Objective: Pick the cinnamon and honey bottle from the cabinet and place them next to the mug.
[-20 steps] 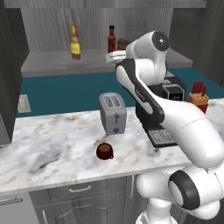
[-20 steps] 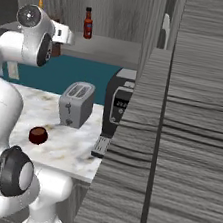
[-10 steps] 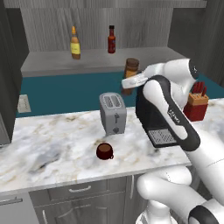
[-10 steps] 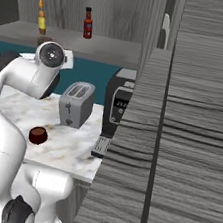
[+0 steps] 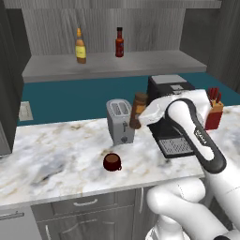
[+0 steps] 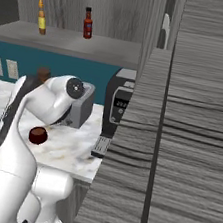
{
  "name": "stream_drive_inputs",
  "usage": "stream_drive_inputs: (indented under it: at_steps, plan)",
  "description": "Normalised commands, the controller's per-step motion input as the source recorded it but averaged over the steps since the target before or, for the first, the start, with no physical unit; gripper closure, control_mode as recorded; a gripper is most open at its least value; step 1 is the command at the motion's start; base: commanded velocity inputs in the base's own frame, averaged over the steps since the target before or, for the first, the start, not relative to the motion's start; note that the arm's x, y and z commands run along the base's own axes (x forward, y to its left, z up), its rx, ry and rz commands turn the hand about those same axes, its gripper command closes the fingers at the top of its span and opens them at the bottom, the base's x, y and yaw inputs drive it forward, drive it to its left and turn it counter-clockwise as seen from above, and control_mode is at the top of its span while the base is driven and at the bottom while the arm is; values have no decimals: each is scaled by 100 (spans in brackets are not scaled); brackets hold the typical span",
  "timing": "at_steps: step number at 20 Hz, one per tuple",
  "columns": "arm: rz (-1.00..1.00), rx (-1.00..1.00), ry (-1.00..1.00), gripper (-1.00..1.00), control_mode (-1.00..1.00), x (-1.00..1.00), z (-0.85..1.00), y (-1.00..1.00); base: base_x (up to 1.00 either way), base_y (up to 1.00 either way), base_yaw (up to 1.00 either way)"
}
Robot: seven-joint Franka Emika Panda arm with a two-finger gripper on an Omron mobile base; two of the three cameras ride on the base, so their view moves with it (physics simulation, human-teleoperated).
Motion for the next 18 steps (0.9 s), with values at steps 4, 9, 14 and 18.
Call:
stream_drive_inputs:
  at_steps: [4, 9, 14, 18]
  plan:
    - [13, -8, 17, 100, -100, 3, -90, 7, 0, 0, 0]
    - [8, -8, 23, 100, -100, 32, -42, 12, 0, 0, 0]
    - [0, -14, 21, 100, -100, 37, -6, 17, 0, 0, 0]
    - [-1, -14, 18, 100, -100, 45, 0, 0, 0, 0, 0]
